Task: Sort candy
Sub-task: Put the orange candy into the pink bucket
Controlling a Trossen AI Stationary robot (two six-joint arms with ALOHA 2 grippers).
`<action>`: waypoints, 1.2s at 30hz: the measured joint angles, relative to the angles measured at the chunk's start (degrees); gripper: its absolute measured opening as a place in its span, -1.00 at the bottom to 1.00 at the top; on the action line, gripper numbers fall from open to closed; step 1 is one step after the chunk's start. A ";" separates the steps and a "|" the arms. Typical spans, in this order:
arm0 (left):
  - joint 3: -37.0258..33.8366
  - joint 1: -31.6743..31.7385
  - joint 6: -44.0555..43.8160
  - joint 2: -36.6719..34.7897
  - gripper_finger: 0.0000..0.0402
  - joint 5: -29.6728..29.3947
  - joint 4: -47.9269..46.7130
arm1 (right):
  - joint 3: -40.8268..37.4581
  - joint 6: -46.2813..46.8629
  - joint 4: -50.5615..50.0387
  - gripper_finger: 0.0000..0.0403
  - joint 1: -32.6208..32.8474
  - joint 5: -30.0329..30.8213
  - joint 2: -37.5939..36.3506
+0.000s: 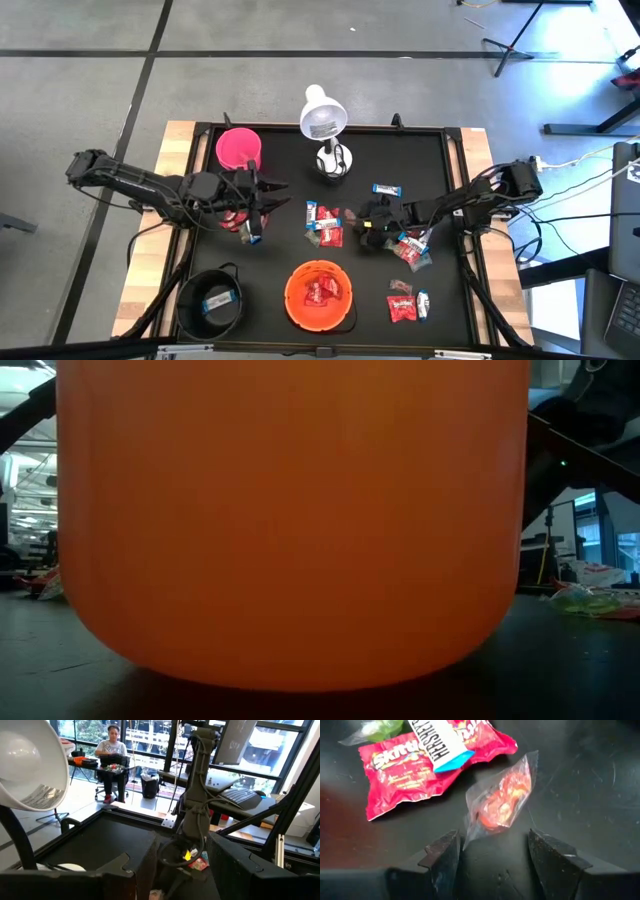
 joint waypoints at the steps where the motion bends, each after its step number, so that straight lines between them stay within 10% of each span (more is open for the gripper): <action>1: 0.00 0.00 -0.08 0.06 -0.19 0.00 0.12 | 0.00 0.32 -0.26 0.15 0.00 0.35 0.02; 29: 0.02 0.00 -0.42 0.63 -0.19 -0.15 0.63 | 0.02 3.61 3.88 0.14 0.00 4.50 -0.07; 36: 0.00 0.00 -0.41 0.63 -0.19 -0.15 0.63 | 0.02 3.63 3.79 -0.25 0.00 4.56 -0.07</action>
